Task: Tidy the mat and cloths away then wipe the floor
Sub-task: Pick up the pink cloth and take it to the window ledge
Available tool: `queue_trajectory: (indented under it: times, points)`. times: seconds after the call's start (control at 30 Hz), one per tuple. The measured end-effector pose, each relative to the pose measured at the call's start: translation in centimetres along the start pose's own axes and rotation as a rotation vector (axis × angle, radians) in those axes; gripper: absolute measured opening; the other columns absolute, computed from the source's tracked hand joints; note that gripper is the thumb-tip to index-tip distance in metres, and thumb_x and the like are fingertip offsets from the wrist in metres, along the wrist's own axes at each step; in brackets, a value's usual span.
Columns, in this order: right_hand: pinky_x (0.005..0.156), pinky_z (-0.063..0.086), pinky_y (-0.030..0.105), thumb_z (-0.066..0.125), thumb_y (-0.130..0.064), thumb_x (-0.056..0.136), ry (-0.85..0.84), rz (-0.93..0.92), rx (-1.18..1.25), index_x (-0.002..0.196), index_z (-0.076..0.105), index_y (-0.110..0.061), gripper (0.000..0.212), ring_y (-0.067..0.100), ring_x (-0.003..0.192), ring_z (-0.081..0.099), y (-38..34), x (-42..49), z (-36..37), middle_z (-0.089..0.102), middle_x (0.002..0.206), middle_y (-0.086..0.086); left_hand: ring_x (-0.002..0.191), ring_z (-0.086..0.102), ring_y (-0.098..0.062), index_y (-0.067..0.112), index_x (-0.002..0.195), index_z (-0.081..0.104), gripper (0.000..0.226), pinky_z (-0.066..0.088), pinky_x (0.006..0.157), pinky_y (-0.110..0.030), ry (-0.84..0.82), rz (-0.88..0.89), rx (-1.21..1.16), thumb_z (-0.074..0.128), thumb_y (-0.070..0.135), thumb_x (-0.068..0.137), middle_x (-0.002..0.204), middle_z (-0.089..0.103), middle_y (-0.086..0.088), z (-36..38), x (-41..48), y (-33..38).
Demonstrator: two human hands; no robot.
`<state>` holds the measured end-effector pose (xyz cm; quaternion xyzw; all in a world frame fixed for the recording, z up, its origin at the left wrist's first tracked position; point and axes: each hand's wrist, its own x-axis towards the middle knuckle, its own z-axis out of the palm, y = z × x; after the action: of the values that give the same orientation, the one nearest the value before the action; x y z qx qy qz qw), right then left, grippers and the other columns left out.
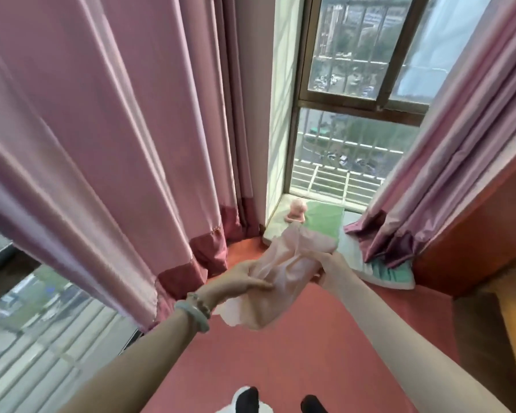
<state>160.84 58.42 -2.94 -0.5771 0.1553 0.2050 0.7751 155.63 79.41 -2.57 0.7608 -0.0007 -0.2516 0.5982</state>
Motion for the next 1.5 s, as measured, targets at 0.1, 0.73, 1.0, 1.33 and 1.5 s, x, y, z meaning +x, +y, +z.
queue_trajectory:
  times: [0.1, 0.73, 1.0, 1.33, 1.5]
  points:
    - [0.052, 0.051, 0.03, 0.076, -0.005, 0.069, 0.049, -0.033, -0.005, 0.114, 0.061, -0.01, 0.049, 0.031, 0.084, 0.064, -2.4, 5.3, 0.8, 0.067, 0.097, 0.013, 0.095, 0.065, -0.008, 0.013, 0.115, 0.064, 0.042, 0.053, 0.087, -0.024, -0.047, 0.0, 0.043, 0.078, 0.018, 0.076, 0.107, 0.069, -0.001, -4.2, 5.8, 1.8]
    - [0.052, 0.053, 0.03, 0.069, -0.009, 0.077, 0.199, 0.199, 0.127, 0.102, 0.061, -0.006, 0.028, 0.022, 0.065, 0.065, -14.7, 43.2, -5.6, 0.065, 0.084, 0.012, 0.073, 0.051, 0.013, 0.025, 0.094, 0.056, 0.039, 0.039, 0.064, -0.005, -0.141, -0.079, 0.309, 0.069, -0.008, 0.077, 0.083, 0.055, 0.017, -18.6, 43.9, 8.5]
    - [0.063, 0.052, 0.029, 0.079, -0.01, 0.068, 0.248, 0.25, -0.109, 0.103, 0.067, -0.005, 0.038, 0.022, 0.073, 0.066, -15.8, 53.4, -8.2, 0.071, 0.083, 0.011, 0.077, 0.046, -0.014, 0.006, 0.091, 0.06, 0.033, 0.035, 0.062, -0.025, -0.186, -0.224, 0.571, 0.08, 0.024, 0.072, 0.083, 0.053, 0.001, -22.1, 58.1, 6.5]
    - [0.067, 0.049, 0.034, 0.078, -0.016, 0.072, 0.509, 0.298, -0.086, 0.105, 0.066, -0.004, 0.037, 0.027, 0.082, 0.063, -11.1, 65.0, -10.1, 0.068, 0.091, 0.017, 0.11, 0.042, -0.022, 0.019, 0.067, 0.05, 0.029, 0.037, 0.093, -0.029, -0.001, -0.332, 0.593, 0.056, 0.045, 0.056, 0.104, 0.038, -0.003, -23.9, 74.2, -0.6]
    - [0.075, 0.052, 0.042, 0.08, -0.025, 0.062, 0.581, 0.316, -0.086, 0.078, 0.067, -0.019, 0.022, 0.029, 0.082, 0.065, -6.4, 72.4, -14.0, 0.07, 0.087, 0.015, 0.067, 0.044, -0.013, 0.015, 0.063, 0.05, 0.04, 0.038, 0.059, -0.026, 0.016, -0.346, 0.198, 0.065, 0.041, 0.037, 0.066, 0.048, 0.002, -22.2, 81.9, -7.7]
